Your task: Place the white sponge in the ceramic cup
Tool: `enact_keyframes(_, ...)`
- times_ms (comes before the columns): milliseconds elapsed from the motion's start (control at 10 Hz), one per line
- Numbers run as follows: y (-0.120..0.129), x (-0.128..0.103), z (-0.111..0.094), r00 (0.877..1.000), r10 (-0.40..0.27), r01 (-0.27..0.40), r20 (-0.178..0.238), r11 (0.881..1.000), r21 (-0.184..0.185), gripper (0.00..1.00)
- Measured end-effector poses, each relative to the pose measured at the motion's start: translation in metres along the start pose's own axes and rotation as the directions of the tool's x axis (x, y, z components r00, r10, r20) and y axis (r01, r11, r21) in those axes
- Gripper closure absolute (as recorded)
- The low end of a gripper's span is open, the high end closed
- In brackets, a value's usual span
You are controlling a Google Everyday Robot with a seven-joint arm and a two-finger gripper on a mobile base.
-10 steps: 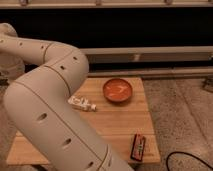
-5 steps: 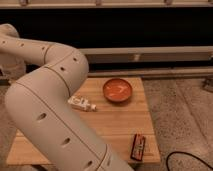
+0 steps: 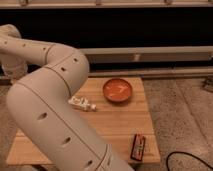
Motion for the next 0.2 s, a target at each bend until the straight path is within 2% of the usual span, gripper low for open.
enact_keyframes(200,-0.0028,0.0010,0.0016,1.000,0.003,-0.003,0.001,1.000,0.001,0.75)
